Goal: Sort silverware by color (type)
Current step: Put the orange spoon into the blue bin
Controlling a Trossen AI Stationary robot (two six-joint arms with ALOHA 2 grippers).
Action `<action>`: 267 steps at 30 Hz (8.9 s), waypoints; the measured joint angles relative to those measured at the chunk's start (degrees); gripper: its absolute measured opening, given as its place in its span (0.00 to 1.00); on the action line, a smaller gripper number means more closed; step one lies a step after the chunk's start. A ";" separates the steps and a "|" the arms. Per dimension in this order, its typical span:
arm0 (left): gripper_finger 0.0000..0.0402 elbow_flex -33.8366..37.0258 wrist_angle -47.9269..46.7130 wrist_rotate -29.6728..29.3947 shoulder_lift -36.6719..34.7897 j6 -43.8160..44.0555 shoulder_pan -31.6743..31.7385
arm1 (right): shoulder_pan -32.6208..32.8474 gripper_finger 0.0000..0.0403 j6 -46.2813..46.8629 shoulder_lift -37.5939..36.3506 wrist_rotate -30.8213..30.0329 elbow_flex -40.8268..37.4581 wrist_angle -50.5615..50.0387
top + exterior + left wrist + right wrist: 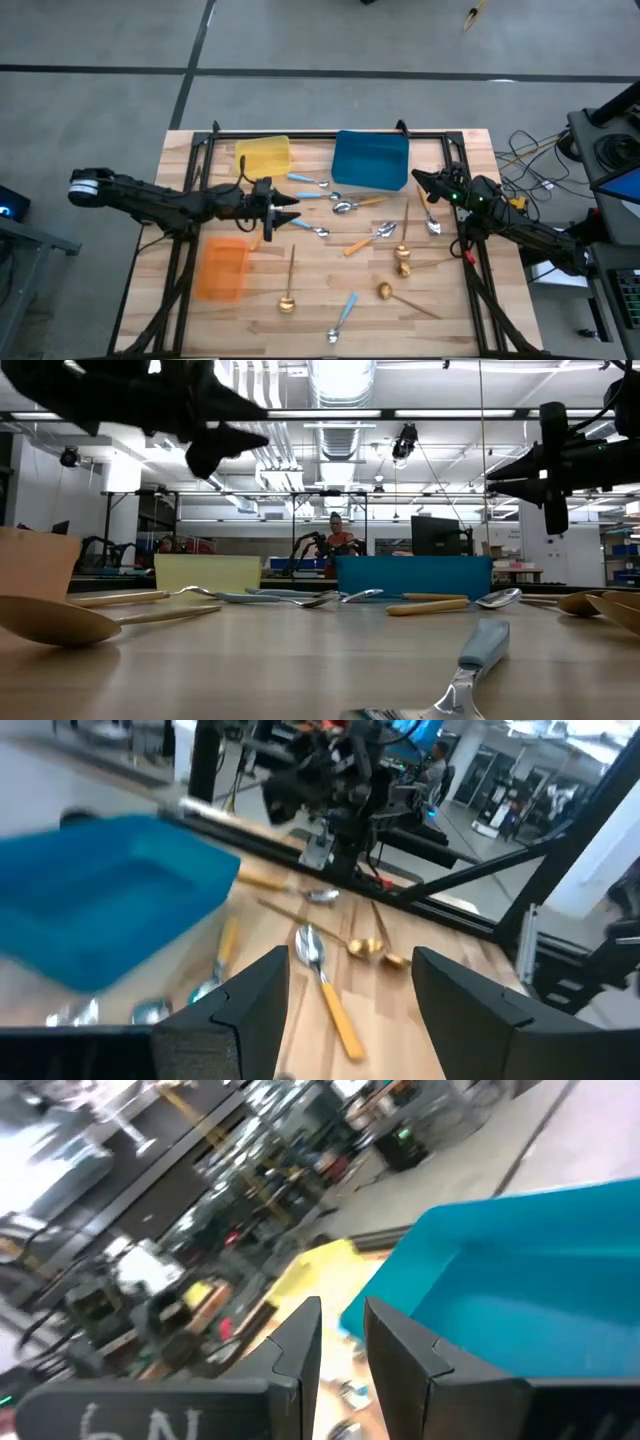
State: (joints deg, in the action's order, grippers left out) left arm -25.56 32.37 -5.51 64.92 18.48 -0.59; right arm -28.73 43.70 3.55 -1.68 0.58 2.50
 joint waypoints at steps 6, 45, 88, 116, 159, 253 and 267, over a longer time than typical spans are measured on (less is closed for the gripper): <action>0.48 -8.78 -5.40 -0.04 2.49 -11.60 1.79 | 0.27 0.17 1.80 0.31 11.71 0.00 3.82; 0.48 -18.52 -24.49 -11.10 2.52 -28.83 9.32 | 17.96 0.17 -15.22 46.74 13.71 41.45 -25.03; 0.48 -6.44 -32.75 -18.95 -27.93 -25.49 9.25 | 31.59 0.17 -46.29 96.91 5.72 78.68 -59.25; 0.48 -6.43 -32.11 -18.95 -27.43 -25.90 9.25 | 32.48 0.34 -43.59 104.04 5.56 78.62 -56.75; 0.48 -6.44 -31.92 -18.92 -26.75 -25.92 9.25 | 37.38 0.32 -43.66 104.32 -2.56 71.60 -50.45; 0.48 -5.90 -33.37 -13.35 -26.77 -18.36 9.26 | -8.41 0.09 -75.09 103.73 -0.92 87.09 -49.92; 0.48 -5.90 -33.35 -13.35 -26.75 -18.36 9.25 | -8.83 0.09 -75.79 104.09 -1.31 86.64 -46.44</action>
State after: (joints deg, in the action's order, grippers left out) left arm -31.46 -0.98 -18.85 38.17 0.12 8.67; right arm -37.56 -32.10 107.64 -2.98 87.22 -43.94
